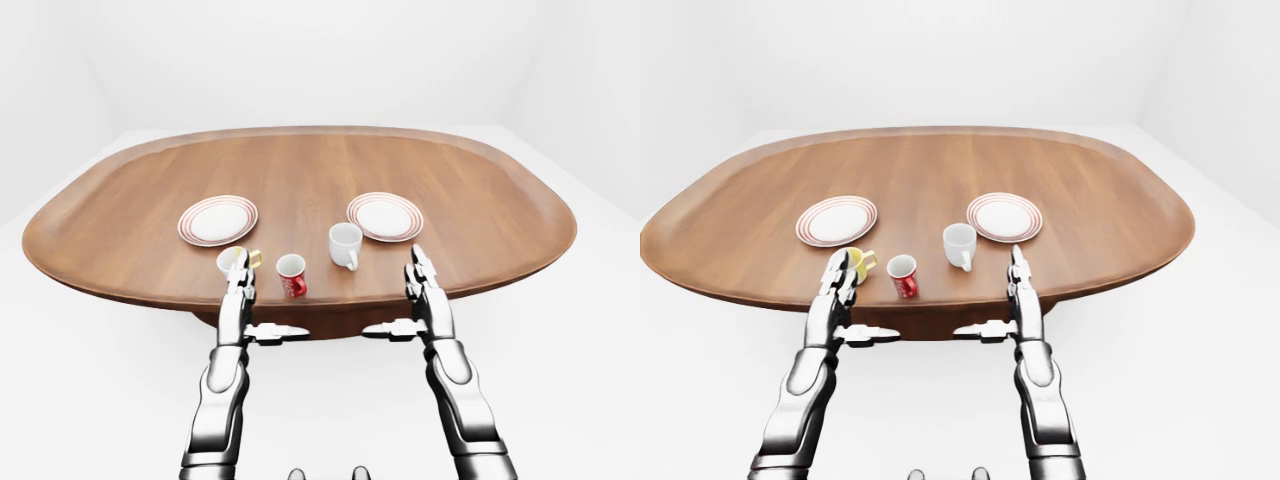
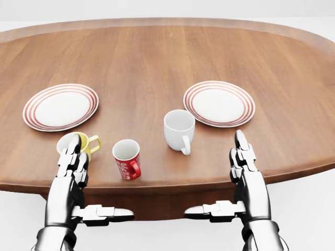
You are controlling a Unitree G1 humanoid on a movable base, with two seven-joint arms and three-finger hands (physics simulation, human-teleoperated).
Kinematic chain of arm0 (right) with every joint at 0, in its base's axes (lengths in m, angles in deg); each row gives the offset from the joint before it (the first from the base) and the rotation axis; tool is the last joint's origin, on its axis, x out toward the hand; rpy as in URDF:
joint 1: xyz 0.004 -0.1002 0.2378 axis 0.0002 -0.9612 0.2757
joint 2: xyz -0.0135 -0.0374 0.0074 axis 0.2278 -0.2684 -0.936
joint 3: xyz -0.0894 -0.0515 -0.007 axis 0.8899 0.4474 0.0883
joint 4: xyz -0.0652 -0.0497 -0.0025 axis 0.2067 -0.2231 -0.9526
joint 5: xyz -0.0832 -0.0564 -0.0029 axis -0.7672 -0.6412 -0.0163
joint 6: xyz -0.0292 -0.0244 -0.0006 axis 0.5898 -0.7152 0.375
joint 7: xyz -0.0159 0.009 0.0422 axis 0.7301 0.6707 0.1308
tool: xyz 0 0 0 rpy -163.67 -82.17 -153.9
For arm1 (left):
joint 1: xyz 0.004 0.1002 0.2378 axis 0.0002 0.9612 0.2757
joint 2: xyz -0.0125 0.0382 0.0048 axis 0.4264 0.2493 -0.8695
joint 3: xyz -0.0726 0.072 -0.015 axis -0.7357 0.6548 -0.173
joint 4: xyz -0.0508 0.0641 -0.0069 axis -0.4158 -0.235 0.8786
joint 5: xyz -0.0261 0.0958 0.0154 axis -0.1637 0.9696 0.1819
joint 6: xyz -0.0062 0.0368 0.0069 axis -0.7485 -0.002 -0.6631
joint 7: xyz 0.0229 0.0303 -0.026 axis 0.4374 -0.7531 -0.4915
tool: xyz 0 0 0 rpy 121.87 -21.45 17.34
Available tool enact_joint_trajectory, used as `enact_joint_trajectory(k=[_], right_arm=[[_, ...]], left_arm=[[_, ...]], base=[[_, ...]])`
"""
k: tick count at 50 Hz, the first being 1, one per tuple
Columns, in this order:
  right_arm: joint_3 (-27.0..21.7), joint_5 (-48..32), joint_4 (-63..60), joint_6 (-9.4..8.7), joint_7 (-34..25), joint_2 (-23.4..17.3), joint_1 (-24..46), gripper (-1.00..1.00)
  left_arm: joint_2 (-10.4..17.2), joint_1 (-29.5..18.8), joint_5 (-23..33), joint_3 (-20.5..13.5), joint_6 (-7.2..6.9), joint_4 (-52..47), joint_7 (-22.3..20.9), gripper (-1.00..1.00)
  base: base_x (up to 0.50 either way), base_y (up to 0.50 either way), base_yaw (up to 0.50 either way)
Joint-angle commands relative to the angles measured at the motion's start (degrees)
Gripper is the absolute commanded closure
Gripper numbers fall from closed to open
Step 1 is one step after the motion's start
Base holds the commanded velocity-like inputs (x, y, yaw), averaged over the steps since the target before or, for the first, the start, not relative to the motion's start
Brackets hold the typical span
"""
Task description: Put the red mug on the left plate.
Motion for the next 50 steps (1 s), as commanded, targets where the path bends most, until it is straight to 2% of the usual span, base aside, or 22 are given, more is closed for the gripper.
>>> enact_joint_trajectory(k=[1,19,20,21,23,24,25,37,38,39,40,50], right_arm=[[-1.1,0.3,0.2,-0.99,-0.9,-0.6,0.6,-1.00],[-1.5,0.7,-0.8,-0.87,-0.1,-0.4,-0.3,-1.00],[-1.0,-0.7,-5.1,-1.24,0.3,-0.6,-3.8,-1.00],[1.0,-1.9,-21.5,3.22,-1.3,-0.3,-19.9,-1.00],[0.9,-2.1,-22.2,3.84,-1.7,0.0,-21.0,-1.00],[1.9,-0.9,-26.8,5.42,-3.5,0.1,-27.8,-1.00],[4.6,-3.4,-31.0,5.42,-3.0,0.3,-36.9,-1.00],[5.8,-3.2,-30.9,5.42,-1.0,-1.6,-37.4,-1.00],[8.3,-10.7,-33.4,5.42,2.6,-1.0,-41.6,-1.00],[9.0,-11.0,-33.6,5.42,4.0,-1.9,-41.7,-1.00],[9.5,-10.7,-33.3,5.42,5.1,-2.7,-41.5,-1.00],[11.4,-9.7,-33.5,5.42,8.3,-6.5,-41.4,-1.00]], left_arm=[[0.9,-0.7,-2.0,-2.2,-0.85,0.6,-1.9,-1.00],[0.9,-0.4,-2.8,-2.3,-0.64,-0.1,-1.9,-1.00],[0.7,0.8,-3.1,-2.6,-1.22,-2.4,-1.2,-1.00],[-0.3,7.6,-3.4,-4.2,-0.06,-13.9,1.6,-1.00],[-0.4,8.1,-3.4,-4.2,0.02,-14.6,1.8,-1.00],[-0.7,11.2,-4.6,-5.3,1.13,-18.9,1.8,-1.00],[-1.2,15.0,-9.4,-7.4,3.33,-23.7,-0.6,-1.00],[-2.0,15.2,-9.3,-8.1,3.24,-24.0,-1.6,-1.00],[-2.1,14.7,-9.9,-9.6,3.45,-23.7,-0.9,-1.00],[-2.2,14.7,-9.9,-9.7,3.44,-23.7,-0.9,-1.00],[-1.9,17.1,-11.3,-8.5,3.91,-26.0,-4.4,-1.00],[-2.6,16.7,-9.0,-8.1,3.93,-25.3,-4.6,-1.00]], base=[[0.00,0.00,0.00],[0.00,0.00,0.00],[0.00,0.00,0.00],[0.00,0.00,0.00],[0.00,0.00,0.00],[0.00,0.00,0.00],[0.00,0.00,0.00],[0.00,0.00,0.00],[0.00,0.00,0.00],[0.00,0.00,0.00],[0.00,0.00,0.00],[0.00,0.00,0.00]])
